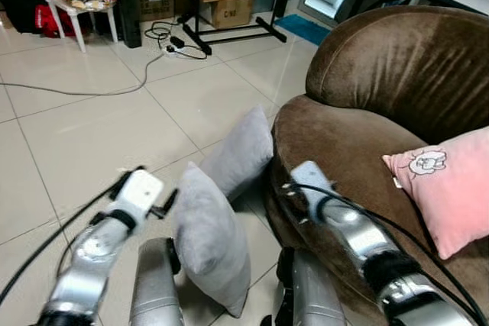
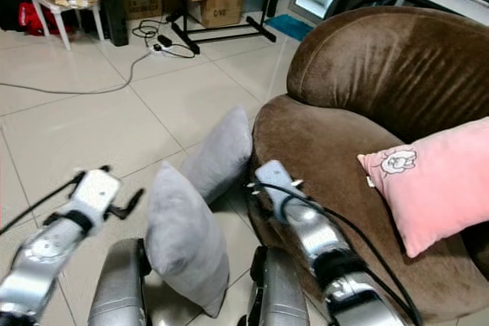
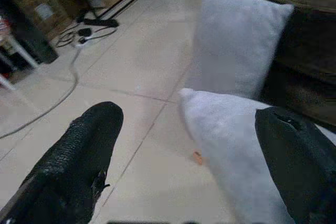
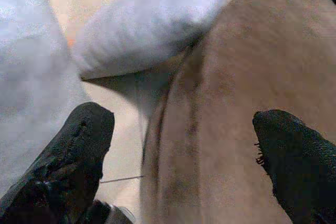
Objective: Move the pillow to the sofa from floor
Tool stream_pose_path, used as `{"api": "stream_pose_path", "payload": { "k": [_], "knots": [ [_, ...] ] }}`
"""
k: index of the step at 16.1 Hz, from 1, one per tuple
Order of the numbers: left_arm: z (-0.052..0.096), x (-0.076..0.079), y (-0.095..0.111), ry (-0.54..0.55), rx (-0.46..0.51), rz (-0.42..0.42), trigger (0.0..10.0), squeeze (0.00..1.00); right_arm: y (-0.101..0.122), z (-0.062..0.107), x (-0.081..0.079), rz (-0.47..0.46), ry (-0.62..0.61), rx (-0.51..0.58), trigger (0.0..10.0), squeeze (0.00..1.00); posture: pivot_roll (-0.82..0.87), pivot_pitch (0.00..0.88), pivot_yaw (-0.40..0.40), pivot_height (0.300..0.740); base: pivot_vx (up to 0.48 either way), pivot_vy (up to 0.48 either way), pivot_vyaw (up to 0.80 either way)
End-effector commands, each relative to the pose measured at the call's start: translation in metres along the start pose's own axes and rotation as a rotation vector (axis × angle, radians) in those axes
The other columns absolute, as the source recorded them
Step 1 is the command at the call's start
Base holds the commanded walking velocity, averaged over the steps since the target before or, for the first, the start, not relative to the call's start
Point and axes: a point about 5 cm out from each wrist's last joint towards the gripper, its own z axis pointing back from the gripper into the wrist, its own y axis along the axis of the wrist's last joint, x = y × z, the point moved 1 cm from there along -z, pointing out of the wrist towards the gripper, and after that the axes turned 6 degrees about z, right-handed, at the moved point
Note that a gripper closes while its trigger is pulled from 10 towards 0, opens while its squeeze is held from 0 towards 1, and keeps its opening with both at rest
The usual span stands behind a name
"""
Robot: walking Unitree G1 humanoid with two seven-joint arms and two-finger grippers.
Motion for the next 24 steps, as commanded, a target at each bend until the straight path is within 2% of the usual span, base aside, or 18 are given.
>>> {"api": "stream_pose_path", "payload": {
  "k": [1,5,9,10,11,13,17,18,21,22,24],
  "knots": [
    [-0.005,0.010,0.002,-0.047,0.013,-0.021,10.0,0.00,-0.005,0.007,0.010,-0.040,-0.027,0.027,10.0,0.00,0.08,0.000,-0.153,0.530,0.000,0.000,0.00],
    [-0.010,0.031,-0.001,-0.160,0.034,-0.049,10.0,0.00,-0.020,0.024,0.012,-0.058,-0.022,0.058,10.0,0.00,0.03,0.000,-0.116,0.530,0.000,0.000,0.00],
    [-0.015,0.042,-0.006,-0.208,0.020,-0.020,10.0,0.00,-0.028,0.039,0.011,-0.060,-0.015,0.075,10.0,0.00,0.00,0.001,-0.105,0.530,0.000,0.000,0.00],
    [-0.015,0.041,-0.011,-0.191,-0.012,0.028,10.0,0.26,-0.029,0.042,0.012,-0.060,-0.014,0.077,10.0,0.00,0.00,0.005,-0.109,0.530,0.000,0.000,0.00],
    [-0.017,0.035,-0.017,-0.128,-0.060,0.134,10.0,1.00,-0.028,0.044,0.011,-0.059,-0.012,0.079,10.0,0.00,0.00,0.010,-0.116,0.530,0.000,0.000,0.00],
    [-0.017,0.029,-0.027,-0.061,-0.098,0.255,10.0,1.00,-0.025,0.045,0.011,-0.042,0.005,0.083,10.0,0.00,0.00,0.018,-0.130,0.530,0.000,0.000,0.00],
    [-0.019,0.030,-0.050,0.003,-0.263,0.481,10.0,1.00,-0.017,0.046,0.013,0.010,0.056,0.095,10.0,0.00,-0.01,0.041,-0.154,0.530,0.000,0.000,0.00],
    [-0.020,0.031,-0.057,0.005,-0.311,0.516,10.0,1.00,-0.017,0.048,0.015,0.020,0.060,0.092,10.0,0.00,-0.02,0.048,-0.158,0.530,0.000,0.000,0.00],
    [-0.024,0.033,-0.063,0.004,-0.352,0.590,10.0,1.00,-0.017,0.052,0.017,0.034,0.073,0.088,10.0,0.00,-0.03,0.061,-0.162,0.530,0.000,0.000,0.00],
    [-0.026,0.033,-0.070,0.006,-0.406,0.656,10.0,0.00,-0.017,0.058,0.016,0.075,0.131,0.080,10.0,0.00,-0.04,0.064,-0.159,0.530,0.000,0.000,0.00],
    [-0.027,0.033,-0.075,-0.004,-0.447,0.689,10.0,0.00,-0.020,0.066,0.013,0.137,0.230,0.031,10.0,0.00,-0.06,0.070,-0.152,0.530,0.000,0.000,0.00]
  ]
}}
